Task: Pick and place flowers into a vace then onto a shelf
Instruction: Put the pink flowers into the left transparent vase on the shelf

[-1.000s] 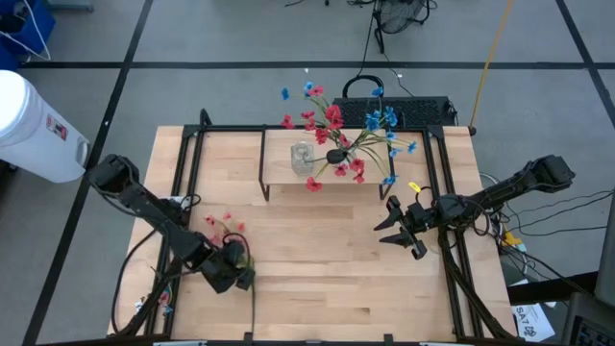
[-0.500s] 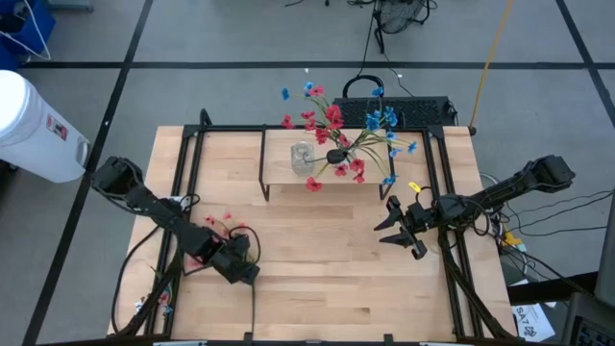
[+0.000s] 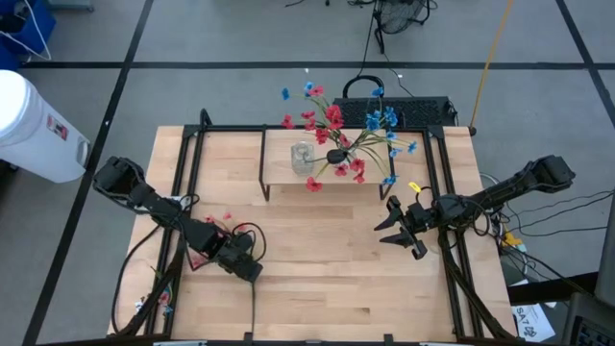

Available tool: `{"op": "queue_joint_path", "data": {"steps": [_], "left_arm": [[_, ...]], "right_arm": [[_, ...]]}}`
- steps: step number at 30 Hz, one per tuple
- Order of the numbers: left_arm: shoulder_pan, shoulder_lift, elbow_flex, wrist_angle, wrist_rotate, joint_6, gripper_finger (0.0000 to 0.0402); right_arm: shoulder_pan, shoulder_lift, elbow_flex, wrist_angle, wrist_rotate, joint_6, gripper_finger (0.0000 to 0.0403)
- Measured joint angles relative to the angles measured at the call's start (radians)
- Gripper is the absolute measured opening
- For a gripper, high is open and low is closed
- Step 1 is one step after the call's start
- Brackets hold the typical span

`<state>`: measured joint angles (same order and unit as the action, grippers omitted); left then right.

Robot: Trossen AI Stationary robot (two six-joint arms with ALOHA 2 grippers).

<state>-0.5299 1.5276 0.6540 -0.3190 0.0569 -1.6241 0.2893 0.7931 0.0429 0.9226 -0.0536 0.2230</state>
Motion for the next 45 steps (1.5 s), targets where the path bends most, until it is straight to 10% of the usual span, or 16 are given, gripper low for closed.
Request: {"op": "queue_joint_path", "data": {"steps": [19, 45], "left_arm": [[-0.051, 0.018, 0.06, -0.078, -0.112, 0.02, 0.0165], [-0.035, 0.193, 0.201, -0.22, -0.136, 0.294, 0.0167]], "right_arm": [[0.0, 0.0, 0.0, 0.0, 0.0, 0.0, 0.015], [0.0, 0.0, 0.0, 0.0, 0.0, 0.0, 0.015]]}}
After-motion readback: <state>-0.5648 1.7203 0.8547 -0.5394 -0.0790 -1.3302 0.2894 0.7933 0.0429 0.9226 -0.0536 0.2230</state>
